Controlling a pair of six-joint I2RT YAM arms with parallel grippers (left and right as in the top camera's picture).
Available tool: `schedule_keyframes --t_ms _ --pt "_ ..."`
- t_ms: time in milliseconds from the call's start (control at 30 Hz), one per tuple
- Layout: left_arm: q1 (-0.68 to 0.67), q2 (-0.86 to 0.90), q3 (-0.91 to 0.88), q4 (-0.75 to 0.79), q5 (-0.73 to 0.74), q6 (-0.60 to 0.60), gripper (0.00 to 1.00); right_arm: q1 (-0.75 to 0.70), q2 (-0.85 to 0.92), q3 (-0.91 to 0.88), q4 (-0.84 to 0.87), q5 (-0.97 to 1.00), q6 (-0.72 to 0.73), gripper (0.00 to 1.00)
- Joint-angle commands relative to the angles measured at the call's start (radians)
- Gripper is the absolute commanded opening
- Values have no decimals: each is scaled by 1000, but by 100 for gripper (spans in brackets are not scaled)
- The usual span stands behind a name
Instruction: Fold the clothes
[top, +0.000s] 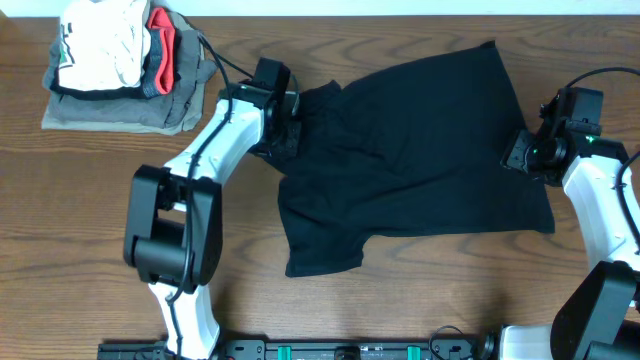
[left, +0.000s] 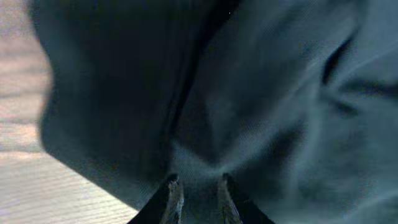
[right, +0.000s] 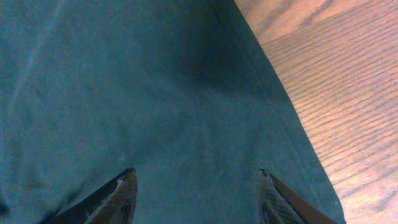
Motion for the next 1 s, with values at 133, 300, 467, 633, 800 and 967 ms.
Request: schedule_keyframes --t_ms 133,300,467,633,800,967 --pt "7 -60 74 249 0 34 26 19 5 -3 1 -8 2 59" --pt "7 61 313 212 71 97 35 37 5 -3 -9 -23 1 59" --pt "7 245 651 47 71 172 40 65 5 -3 -17 -23 1 59" --pt "7 425 867 -48 71 217 40 88 5 -3 -16 -22 1 60" --pt "8 496 872 -43 71 232 40 88 5 -3 -20 -21 1 60" --pt "5 527 872 -56 71 247 39 88 5 -3 -20 -18 1 61"
